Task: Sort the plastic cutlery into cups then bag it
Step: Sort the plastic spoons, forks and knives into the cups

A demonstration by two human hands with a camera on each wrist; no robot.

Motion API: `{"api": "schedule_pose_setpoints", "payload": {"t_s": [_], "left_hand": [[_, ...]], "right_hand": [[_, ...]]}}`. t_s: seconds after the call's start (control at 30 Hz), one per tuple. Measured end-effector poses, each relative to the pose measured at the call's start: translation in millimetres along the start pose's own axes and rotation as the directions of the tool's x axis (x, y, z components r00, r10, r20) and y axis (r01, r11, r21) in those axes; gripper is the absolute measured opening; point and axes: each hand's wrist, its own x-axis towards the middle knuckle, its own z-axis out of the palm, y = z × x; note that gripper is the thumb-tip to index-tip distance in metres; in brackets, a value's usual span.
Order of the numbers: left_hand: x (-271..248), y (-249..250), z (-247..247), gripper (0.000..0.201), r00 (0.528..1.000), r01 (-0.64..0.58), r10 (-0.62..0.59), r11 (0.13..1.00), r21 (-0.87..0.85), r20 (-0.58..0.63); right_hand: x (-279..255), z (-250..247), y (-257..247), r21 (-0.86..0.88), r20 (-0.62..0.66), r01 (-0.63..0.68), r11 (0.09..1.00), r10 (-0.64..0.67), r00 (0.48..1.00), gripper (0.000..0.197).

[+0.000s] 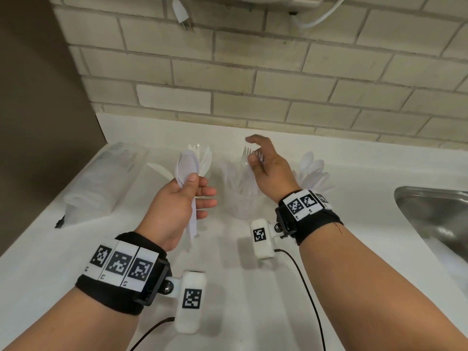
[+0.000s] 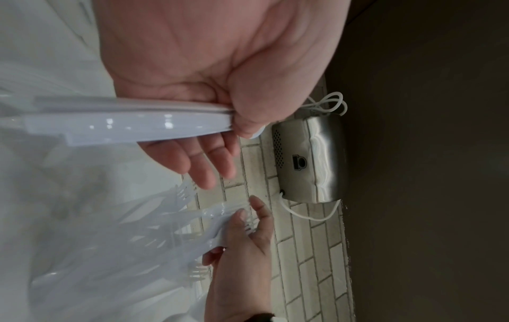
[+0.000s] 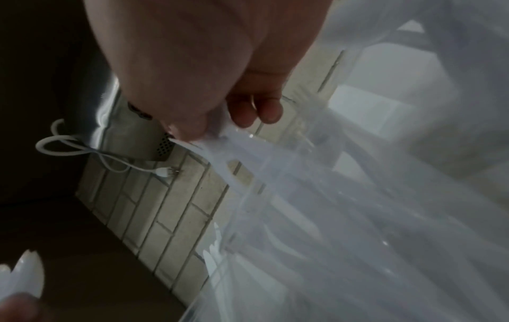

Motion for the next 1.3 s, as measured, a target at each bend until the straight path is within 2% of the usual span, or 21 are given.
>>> {"api": "schedule_pose_setpoints", "payload": {"t_s": [0.07,0.1,0.13,0.27,0.33,0.4,0.47,0.6,0.63,0.7,0.8,0.87,0.9,0.93,1.0,1.07,1.13,1.2,1.27,1.3], "left_hand": [[-0.5,-0.8,0.3,0.028,1.0,0.004,-0.004,1.0,-0.002,0.006],[-0.7,-1.1,0.7,0.028,1.0,0.005,-0.005,1.0,-0.002,0.012],[-0.6,-1.3,0.9,0.028,1.0,0.006,-0.006,1.0,0.002,0.018],[-0.7,-1.7,1.3,0.028,1.0,0.013,-0.013,1.0,0.005,0.022],[-1.4,-1.6,2.5,0.028,1.0,0.02,-0.02,1.0,-0.003,0.019],[-2.1,-1.5,5.6,0.028,0.999,0.042,-0.041,0.999,-0.022,0.029],[-2.6,-1.8,9.8,0.026,0.994,0.077,-0.074,0.997,-0.029,0.075],[-7.0,-4.7,18.1,0.014,0.962,0.112,-0.113,0.994,0.02,0.249],[-8.4,-5.1,19.6,0.015,0.953,0.116,-0.119,0.993,0.025,0.277],[-10.5,-4.9,22.8,0.019,0.937,0.126,-0.129,0.992,0.03,0.325],[-13.1,-4.0,27.9,0.022,0.9,0.129,-0.142,0.99,0.061,0.412],[-15.1,-3.7,30.6,0.021,0.868,0.116,-0.147,0.989,0.094,0.474],[-15.7,-4.5,31.4,0.021,0.85,0.12,-0.156,0.987,0.104,0.503],[-16.0,-5.7,31.7,0.022,0.83,0.13,-0.171,0.985,0.114,0.531],[-17.2,-9.0,32.2,0.029,0.799,0.152,-0.196,0.981,0.124,0.569],[-18.9,-12.3,32.8,0.033,0.798,0.143,-0.203,0.978,0.149,0.567],[-19.8,-14.9,32.7,0.034,0.826,0.1,-0.186,0.977,0.187,0.532],[-19.4,-16.5,32.5,0.041,0.851,0.042,-0.147,0.976,0.212,0.505],[-16.4,-17.0,27.5,0.054,0.876,-0.023,-0.112,0.962,0.273,0.469],[-14.8,-16.9,23.8,0.054,0.891,-0.057,-0.097,0.945,0.321,0.444]], "right_hand": [[1.8,-2.3,2.0,-0.127,0.13,-0.026,0.992,0.043,0.991,0.023],[4.7,-4.6,3.3,-0.137,0.171,-0.055,0.989,0.078,0.982,0.024],[8.2,-7.3,5.3,-0.101,0.183,-0.093,0.991,0.11,0.977,0.025],[18.4,-22.5,4.6,0.253,0.093,-0.186,0.95,0.167,0.982,0.022],[19.0,-25.0,2.8,0.29,0.13,-0.21,0.934,0.179,0.975,0.018],[18.6,-22.1,4.6,0.234,0.189,-0.238,0.943,0.196,0.962,0.02],[17.0,-21.3,4.6,0.24,0.158,-0.234,0.942,0.2,0.967,0.023],[6.2,-37.3,-14.7,0.468,-0.021,-0.168,0.868,0.201,0.979,0.024],[0.1,-40.6,-23.5,0.491,-0.005,-0.168,0.855,0.196,0.981,0.021],[-15.0,-43.1,-41.1,0.454,0.124,-0.194,0.87,0.154,0.98,0.017],[-31.8,-38.6,-55.9,0.351,0.352,-0.205,0.914,0.075,0.933,0.051],[-36.9,-34.8,-58.7,0.308,0.389,-0.174,0.935,0.043,0.92,0.068],[-39.3,-34.3,-58.7,0.316,0.386,-0.164,0.934,0.031,0.922,0.068],[-41.2,-34.3,-58.5,0.339,0.382,-0.159,0.927,0.019,0.924,0.062],[-44.5,-35.1,-60.1,0.36,0.395,-0.165,0.918,0.01,0.919,0.034],[-47.8,-34.8,-63.0,0.287,0.407,-0.159,0.944,0.03,0.913,0.01],[-50.4,-33.3,-62.3,0.192,0.37,-0.119,0.974,0.041,0.928,0.005],[-49.6,-39.6,-57.2,0.147,0.281,-0.1,0.984,0.055,0.958,0.006],[-42.8,-56.8,-50.5,0.117,0.13,-0.094,0.989,0.078,0.988,0.007],[-38.4,-69.9,-47.2,0.084,0.025,-0.091,0.992,0.089,0.996,0.008]]}}
